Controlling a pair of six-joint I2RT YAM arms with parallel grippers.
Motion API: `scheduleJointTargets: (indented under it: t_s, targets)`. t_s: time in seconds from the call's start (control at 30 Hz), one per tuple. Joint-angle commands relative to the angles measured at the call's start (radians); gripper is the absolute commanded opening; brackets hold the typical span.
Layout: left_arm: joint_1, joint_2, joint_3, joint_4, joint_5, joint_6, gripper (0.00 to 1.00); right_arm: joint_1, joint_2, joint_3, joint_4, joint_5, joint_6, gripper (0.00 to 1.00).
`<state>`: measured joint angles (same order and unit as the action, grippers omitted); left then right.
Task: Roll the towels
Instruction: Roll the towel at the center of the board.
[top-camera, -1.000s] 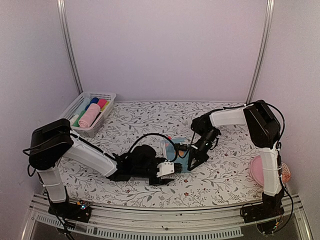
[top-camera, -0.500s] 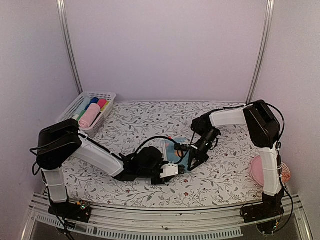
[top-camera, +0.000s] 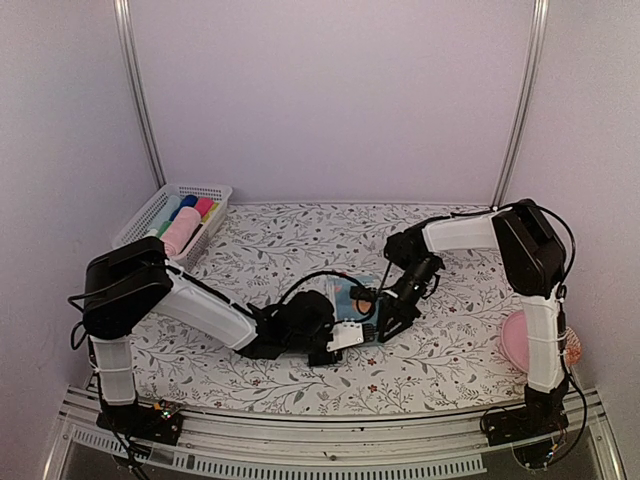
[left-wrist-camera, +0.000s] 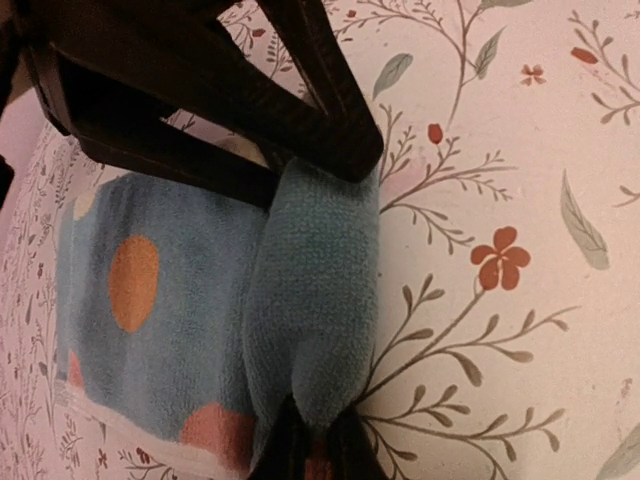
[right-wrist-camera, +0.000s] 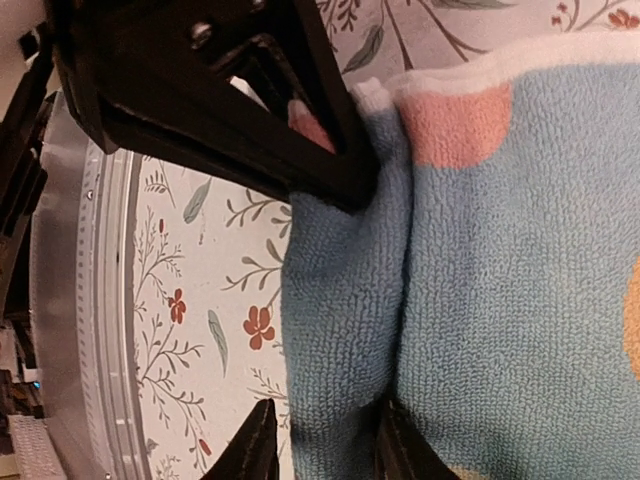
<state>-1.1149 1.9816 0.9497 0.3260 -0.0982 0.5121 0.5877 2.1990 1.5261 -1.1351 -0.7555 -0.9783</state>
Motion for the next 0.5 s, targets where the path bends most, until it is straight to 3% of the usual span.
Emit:
scheduleJointTargets:
  t_s: [0.0, 0.17, 0.47]
  targets:
    - [0.029, 0.020, 0.011, -0.104, 0.034, -0.085, 0.00, -0.003, -0.146, -0.069, 0.124, 0.078, -0.027, 0.38]
    - [0.081, -0.002, 0.032, -0.155, 0.133, -0.188, 0.00, -0.003, -0.332, -0.206, 0.311, 0.144, -0.047, 0.52]
    - [0.187, 0.031, 0.169, -0.332, 0.370, -0.321, 0.00, 0.008, -0.518, -0.416, 0.502, 0.119, -0.151, 0.59]
